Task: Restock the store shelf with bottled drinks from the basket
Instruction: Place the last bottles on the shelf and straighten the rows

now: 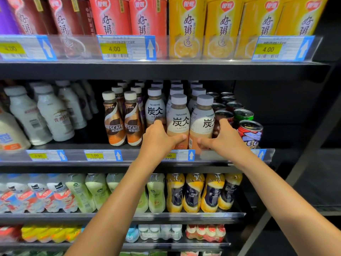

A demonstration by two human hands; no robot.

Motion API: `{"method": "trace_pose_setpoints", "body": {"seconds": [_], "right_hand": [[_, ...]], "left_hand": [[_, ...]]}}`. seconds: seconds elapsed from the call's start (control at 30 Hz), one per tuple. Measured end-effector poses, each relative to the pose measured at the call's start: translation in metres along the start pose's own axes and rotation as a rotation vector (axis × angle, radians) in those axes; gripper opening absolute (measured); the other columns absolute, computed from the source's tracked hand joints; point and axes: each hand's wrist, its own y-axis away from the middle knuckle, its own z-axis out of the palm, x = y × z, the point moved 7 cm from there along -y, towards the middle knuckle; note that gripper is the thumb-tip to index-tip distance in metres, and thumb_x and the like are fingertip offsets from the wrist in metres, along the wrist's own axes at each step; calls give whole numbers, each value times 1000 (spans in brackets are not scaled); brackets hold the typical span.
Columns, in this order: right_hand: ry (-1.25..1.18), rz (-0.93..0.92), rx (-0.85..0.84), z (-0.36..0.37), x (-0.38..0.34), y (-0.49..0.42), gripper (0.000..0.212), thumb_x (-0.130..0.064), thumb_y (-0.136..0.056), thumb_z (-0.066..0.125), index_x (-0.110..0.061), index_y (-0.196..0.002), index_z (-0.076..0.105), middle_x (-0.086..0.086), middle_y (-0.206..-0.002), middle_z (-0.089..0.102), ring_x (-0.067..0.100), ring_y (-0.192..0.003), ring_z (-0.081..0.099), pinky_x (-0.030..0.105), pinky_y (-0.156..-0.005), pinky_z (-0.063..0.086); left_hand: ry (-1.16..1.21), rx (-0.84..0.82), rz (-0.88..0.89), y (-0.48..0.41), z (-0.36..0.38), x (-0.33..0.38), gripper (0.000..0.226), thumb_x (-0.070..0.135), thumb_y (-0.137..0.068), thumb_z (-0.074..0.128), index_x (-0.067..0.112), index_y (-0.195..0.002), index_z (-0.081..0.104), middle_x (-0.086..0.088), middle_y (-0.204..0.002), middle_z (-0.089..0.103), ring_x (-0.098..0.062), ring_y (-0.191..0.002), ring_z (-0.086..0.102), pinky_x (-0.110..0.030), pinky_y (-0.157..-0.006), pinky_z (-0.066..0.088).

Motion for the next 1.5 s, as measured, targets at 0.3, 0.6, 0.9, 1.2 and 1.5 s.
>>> {"method": "trace_pose_setpoints", "body": {"seconds": [0.3,0.6,0.9,1.2,1.5], "right_hand": [[-4,-19,56,2,-5,2,66,-35,-73,86,-17,-114,38,7,-127,58,14,-97,47,30,-76,41],[21,-24,87,3,-3,2,65,-39,-70,87,-20,-105,36,7,-124,58,16,-97,49,32,-75,43],[42,-42,78,4,-5,3,64,-38,-73,85,-19,-107,35,7,-126,58,15,-97,47,30,-74,40],[129,-251,337,-9,-32,40,75,-59,-81,68,-16,-135,37,6,-130,55,23,-119,52,35,-100,46],[56,-490,272,54,-145,50,35,-34,-90,66,-16,-118,56,-2,-98,62,13,-89,59,28,-78,46]], "left_hand": [[45,-13,52,-2,-1,-2,63,49,-73,82,13,-118,58,-3,-118,65,-21,-102,60,-37,-84,53],[55,-26,93,-2,-1,-1,60,48,-76,80,14,-121,61,-2,-121,66,-20,-106,62,-40,-90,54],[34,-15,105,0,-2,0,56,49,-76,79,14,-116,61,-1,-115,65,-20,-100,61,-38,-85,53],[30,-53,149,10,-16,3,50,59,-82,66,19,-108,48,2,-110,61,-18,-97,61,-42,-81,55],[69,313,88,-8,-152,-56,24,40,-83,71,20,-95,65,2,-89,67,-21,-87,64,-42,-84,53]]}}
